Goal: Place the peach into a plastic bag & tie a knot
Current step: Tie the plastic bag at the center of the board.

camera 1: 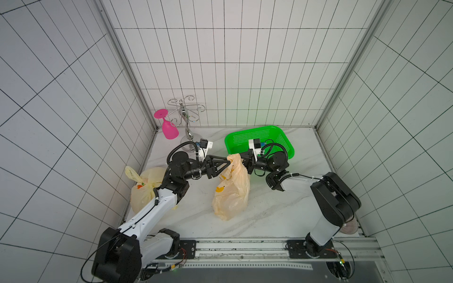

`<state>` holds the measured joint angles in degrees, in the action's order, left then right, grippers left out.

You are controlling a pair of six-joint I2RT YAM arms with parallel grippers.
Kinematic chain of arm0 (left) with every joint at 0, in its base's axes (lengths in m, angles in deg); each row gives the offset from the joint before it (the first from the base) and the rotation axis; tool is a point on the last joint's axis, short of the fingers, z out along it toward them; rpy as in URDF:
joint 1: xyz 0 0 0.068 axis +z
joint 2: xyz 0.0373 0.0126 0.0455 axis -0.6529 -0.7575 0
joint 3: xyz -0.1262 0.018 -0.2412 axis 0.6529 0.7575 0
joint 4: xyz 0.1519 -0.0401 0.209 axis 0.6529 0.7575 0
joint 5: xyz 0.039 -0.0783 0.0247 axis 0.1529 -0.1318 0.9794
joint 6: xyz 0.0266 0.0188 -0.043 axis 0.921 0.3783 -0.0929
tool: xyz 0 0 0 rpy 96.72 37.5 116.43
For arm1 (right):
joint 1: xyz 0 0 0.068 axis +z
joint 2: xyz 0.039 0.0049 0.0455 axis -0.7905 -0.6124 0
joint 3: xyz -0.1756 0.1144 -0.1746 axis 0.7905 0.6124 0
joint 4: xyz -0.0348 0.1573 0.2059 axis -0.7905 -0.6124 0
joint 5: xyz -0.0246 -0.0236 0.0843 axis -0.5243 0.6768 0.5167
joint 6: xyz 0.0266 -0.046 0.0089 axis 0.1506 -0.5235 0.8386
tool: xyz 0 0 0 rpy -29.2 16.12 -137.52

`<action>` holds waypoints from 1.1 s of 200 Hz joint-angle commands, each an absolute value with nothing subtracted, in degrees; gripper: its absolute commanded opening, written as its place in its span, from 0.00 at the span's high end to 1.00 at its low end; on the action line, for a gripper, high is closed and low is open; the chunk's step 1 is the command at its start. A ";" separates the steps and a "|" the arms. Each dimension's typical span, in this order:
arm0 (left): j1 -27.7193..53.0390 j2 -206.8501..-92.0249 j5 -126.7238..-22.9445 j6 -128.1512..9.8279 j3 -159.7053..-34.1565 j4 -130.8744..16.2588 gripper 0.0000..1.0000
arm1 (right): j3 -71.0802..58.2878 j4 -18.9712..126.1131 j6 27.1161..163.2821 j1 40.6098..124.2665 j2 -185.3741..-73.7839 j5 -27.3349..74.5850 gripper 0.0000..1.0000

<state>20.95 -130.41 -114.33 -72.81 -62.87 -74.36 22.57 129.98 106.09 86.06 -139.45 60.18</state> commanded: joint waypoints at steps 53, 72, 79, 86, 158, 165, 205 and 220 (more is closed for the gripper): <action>19.23 -133.24 -113.69 -71.49 -65.56 -74.92 0.69 | 16.22 133.13 106.64 87.30 -139.26 60.54 1.00; 19.31 -133.17 -113.73 -72.19 -65.66 -74.78 0.83 | 16.56 133.13 106.64 87.16 -139.24 60.22 1.00; 19.40 -132.99 -113.73 -72.39 -65.50 -74.85 0.88 | 16.67 133.13 106.64 87.10 -139.18 60.23 1.00; 19.49 -132.76 -113.57 -72.61 -65.28 -74.85 0.92 | 16.75 133.04 106.57 87.11 -139.15 60.27 1.00; 23.29 -129.15 -111.56 -75.42 -63.91 -73.49 1.00 | 21.08 130.79 105.57 83.65 -136.30 60.45 0.90; 23.57 -128.95 -111.42 -75.59 -63.86 -73.68 1.00 | 21.45 129.88 105.02 83.30 -135.74 60.39 0.88; 24.63 -129.61 -112.25 -76.67 -63.65 -76.42 1.00 | 23.53 119.99 99.96 82.34 -131.80 58.34 0.82; 24.84 -130.29 -113.01 -76.58 -63.39 -77.22 1.00 | 24.91 114.68 97.72 82.25 -129.14 56.03 0.81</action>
